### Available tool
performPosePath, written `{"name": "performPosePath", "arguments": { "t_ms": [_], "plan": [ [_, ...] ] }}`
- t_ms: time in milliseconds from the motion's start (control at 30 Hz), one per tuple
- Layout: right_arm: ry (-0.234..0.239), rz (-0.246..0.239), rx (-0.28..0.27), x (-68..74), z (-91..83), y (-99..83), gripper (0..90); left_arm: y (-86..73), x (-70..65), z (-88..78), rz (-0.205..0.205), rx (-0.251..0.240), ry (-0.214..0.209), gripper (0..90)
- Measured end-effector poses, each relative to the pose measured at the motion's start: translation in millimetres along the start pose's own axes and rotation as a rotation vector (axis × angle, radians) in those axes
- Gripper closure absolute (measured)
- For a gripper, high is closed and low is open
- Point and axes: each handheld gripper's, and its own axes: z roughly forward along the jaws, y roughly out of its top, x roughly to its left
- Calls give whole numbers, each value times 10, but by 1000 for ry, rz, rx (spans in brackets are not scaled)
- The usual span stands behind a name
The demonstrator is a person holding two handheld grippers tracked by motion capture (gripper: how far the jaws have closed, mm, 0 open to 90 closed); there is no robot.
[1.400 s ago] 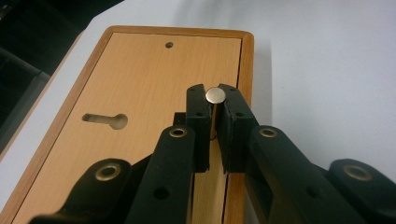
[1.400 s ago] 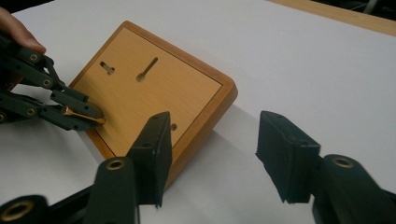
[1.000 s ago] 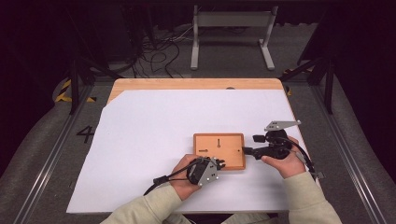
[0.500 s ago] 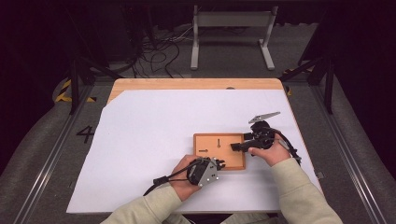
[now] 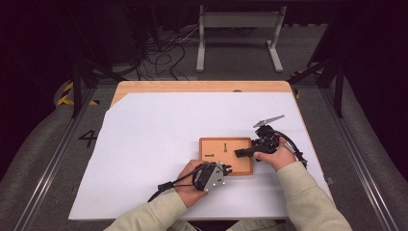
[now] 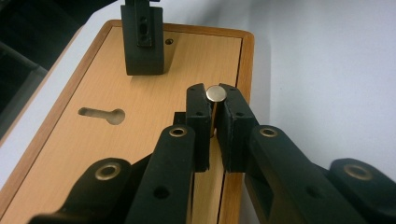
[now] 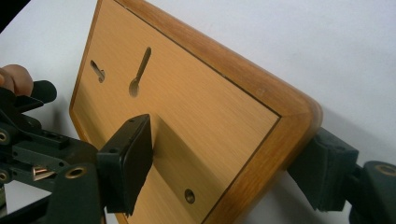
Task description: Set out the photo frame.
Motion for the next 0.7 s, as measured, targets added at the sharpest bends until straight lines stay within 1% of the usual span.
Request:
{"name": "performPosePath", "arguments": {
  "t_ms": [33, 100, 167, 200, 233, 267, 300, 333, 367, 433, 467, 500, 567, 600, 633, 667, 700],
  "plan": [
    [-1, -1, 1, 0, 0, 2, 273, 0, 5, 0, -9, -1, -5, 833],
    [-3, -2, 5, 1, -4, 6, 277, -5, 15, -11, -44, 4, -22, 813],
    [-4, -5, 6, 4, -16, 6, 286, -11, 34, -32, -83, 14, -42, 787],
    [-6, -8, 7, 6, -22, 7, 291, -21, 45, -54, -113, 16, -56, 759],
    [-9, -15, 9, 13, -33, 8, 296, -21, 45, -54, -113, 16, -56, 723],
    [-10, -23, 11, 23, -45, 10, 301, -33, 58, -84, -130, 10, -65, 699],
    [-10, -23, 11, 23, -45, 10, 301, -42, 69, -118, -144, 7, -73, 699],
    [-14, -27, 13, 33, -57, 11, 306, -57, 85, -170, -168, 0, -92, 669],
    [-18, -37, 12, 45, -71, 12, 315, -79, 88, -225, -198, -1, -109, 626],
    [-26, -54, 16, 73, -102, 14, 330, -167, 95, -384, -257, -9, -122, 594],
    [-26, -54, 16, 73, -102, 14, 330, -167, 95, -384, -257, -9, -122, 583],
    [-31, -64, 16, 88, -119, 13, 340, -223, 102, -465, -300, -25, -125, 583],
    [-40, -81, 19, 114, -150, 13, 355, -318, 127, -597, -347, -42, -116, 573],
    [-44, -90, 20, 128, -161, 13, 358, -390, 151, -695, -376, -51, -101, 572],
    [-51, -100, 21, 151, -176, 12, 364, -438, 164, -754, -397, -61, -88, 571],
    [-57, -110, 21, 166, -188, 10, 370, -485, 187, -815, -409, -64, -68, 569],
    [-59, -121, 20, 179, -202, 6, 379, -544, 214, -883, -434, -71, -54, 569]
  ]
}}
